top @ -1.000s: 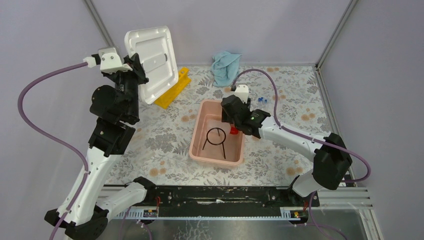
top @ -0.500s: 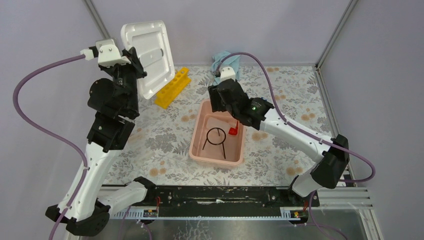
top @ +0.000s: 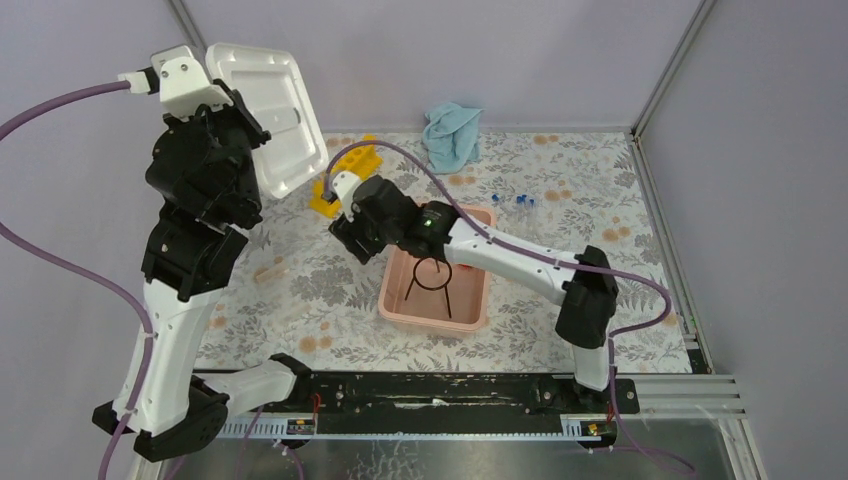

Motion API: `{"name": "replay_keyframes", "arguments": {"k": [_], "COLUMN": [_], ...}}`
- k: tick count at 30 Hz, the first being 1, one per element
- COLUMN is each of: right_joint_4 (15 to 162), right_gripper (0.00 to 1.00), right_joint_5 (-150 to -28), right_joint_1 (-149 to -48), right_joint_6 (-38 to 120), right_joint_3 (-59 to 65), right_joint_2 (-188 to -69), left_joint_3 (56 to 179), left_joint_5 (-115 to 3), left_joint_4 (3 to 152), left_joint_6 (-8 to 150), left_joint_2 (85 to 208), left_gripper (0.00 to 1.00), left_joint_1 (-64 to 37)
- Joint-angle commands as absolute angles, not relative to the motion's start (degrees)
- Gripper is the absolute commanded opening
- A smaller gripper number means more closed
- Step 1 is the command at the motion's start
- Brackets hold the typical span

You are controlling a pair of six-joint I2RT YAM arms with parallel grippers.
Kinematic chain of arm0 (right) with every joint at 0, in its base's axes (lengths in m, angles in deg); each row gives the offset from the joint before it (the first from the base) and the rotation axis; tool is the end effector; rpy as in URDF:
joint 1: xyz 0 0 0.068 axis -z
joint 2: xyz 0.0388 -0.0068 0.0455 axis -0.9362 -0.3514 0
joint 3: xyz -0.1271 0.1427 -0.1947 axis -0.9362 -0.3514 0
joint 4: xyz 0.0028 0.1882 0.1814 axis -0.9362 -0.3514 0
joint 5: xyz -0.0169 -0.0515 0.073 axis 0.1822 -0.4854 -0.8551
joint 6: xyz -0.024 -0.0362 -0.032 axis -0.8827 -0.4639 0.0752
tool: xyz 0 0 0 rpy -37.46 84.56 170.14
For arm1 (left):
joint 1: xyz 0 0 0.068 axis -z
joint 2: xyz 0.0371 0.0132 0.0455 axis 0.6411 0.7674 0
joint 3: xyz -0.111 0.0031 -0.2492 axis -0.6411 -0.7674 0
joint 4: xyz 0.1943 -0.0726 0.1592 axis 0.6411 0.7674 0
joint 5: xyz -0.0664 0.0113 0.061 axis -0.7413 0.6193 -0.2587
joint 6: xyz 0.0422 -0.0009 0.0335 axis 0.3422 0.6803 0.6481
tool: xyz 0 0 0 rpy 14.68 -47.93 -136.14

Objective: Organize the chemistry lab equipment
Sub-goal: Place the chemistry item in the storage box, then pick up the storage box at the center of the board.

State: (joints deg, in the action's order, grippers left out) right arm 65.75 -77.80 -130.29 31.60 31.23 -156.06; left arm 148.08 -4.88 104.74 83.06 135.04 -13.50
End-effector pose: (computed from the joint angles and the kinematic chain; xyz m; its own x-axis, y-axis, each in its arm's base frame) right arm 0.2211 0.3916 0.3528 -0.1879 -0.4327 -0.8817 -0.8522 0.5181 -0.0726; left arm 0.1520 -0.0482 0.5736 0.2057 -0.1016 -0.9733 -0.2695 0.9503 -0.1562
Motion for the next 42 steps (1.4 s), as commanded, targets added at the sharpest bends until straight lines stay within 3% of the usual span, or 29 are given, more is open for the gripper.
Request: {"name": "replay_keyframes", "arguments": {"k": [1,8,19,30,36,42], "right_joint_4": [69.2,75.4,69.6,71.0,74.5,74.1], "right_gripper": [0.66,0.66,0.66,0.68,0.70,0.78], "right_joint_5": [-80.1,-68.2,-54.5,-42.3,-46.3,-47.2], "right_joint_1": [-131.9,-131.9,-131.5,-129.4,-120.1,-113.6], "right_joint_6": [31.2,37.9,46.2,50.8,53.0,47.5], "right_joint_3": [32.9,21.5,14.7,2.5,-2.4,-1.0], "right_joint_2": [-156.5,-148.2,-135.2,-124.3,-120.2,-121.0], "left_joint_3": [148.3,142.0,131.9,136.5,143.5,146.3], "left_joint_5": [-0.9,-3.6,-8.5,-16.2,-19.7,-20.7], "left_joint_4": [111.5,114.3,115.9,123.0,127.1,127.6], "left_joint_6": [76.9,68.8,62.7,62.3,62.3,58.4], "left_joint_2": [134.1,129.6,120.7,127.3,133.8,136.5], "left_gripper": [0.00,0.00,0.00,0.00,0.00,0.00], "left_joint_1": [-13.3,-13.3,-13.3,-13.4,-13.3,-13.3]}}
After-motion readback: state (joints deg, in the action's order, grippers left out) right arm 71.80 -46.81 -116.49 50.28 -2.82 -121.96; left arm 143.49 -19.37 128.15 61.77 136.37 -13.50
